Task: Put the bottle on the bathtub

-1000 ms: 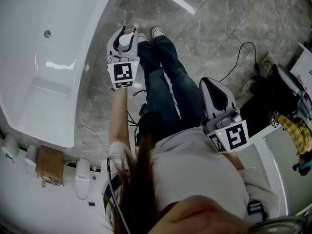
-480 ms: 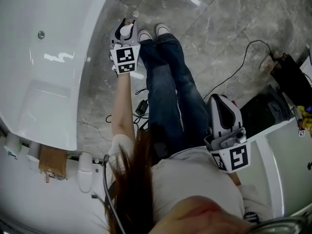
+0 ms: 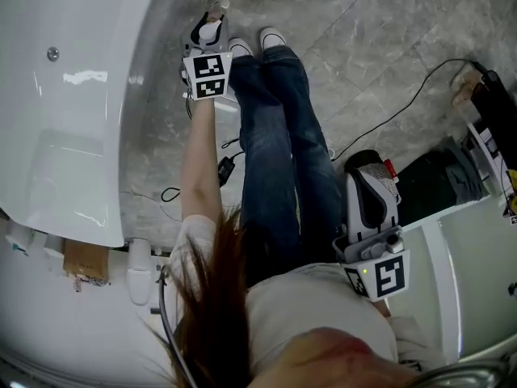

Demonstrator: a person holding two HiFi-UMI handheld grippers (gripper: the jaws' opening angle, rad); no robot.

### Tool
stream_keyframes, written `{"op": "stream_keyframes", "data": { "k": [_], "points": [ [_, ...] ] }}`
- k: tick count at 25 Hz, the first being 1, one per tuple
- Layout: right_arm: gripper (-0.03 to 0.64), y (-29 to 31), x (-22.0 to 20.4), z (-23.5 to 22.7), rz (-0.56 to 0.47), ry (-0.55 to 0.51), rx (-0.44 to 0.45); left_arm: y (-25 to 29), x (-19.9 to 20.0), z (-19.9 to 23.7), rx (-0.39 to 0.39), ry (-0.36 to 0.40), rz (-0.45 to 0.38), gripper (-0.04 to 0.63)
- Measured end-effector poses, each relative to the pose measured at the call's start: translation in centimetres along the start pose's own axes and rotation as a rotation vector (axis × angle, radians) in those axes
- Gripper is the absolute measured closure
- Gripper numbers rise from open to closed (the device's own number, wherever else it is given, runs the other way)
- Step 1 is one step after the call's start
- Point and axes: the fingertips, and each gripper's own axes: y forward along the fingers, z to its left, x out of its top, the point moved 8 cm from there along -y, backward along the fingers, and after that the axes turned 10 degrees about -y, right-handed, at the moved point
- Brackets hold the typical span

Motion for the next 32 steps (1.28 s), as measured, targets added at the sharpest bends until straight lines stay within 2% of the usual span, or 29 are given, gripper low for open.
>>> {"op": "stream_keyframes", "data": {
  "k": [8,12,14,21,25,32],
  "points": [
    [0.603,1.3,-1.6,-1.5,-0.004,0.010,-0.026,4.6,-3.7,0.9,0.058,-0.050,0.071,0.457],
    [0.603,0.9,-2.8,-2.3,0.060,0.039,-0.045,5.9,-4.6,1.3,0.085,-0.066,0.092,0.457],
    [0.603,0.8,-2.8,-2.6,0.059,0.043,-0.053,6.4,-5.4,1.4,0.092,-0.072,0.112,0.457],
    [0.603,0.7,-3.0,-2.9,0.056,0.054,-0.061,7.6,-5.9,0.6,0.094,-0.039,0.172,0.457],
    [0.603,0.7,-3.0,-3.1,0.058,0.063,-0.073,7.9,-6.0,0.5,0.100,-0.042,0.178,0.457],
    [0.603,0.9,-2.8,-3.0,0.044,0.080,-0.075,7.8,-6.6,0.4,0.085,-0.005,0.222,0.456]
  ]
}}
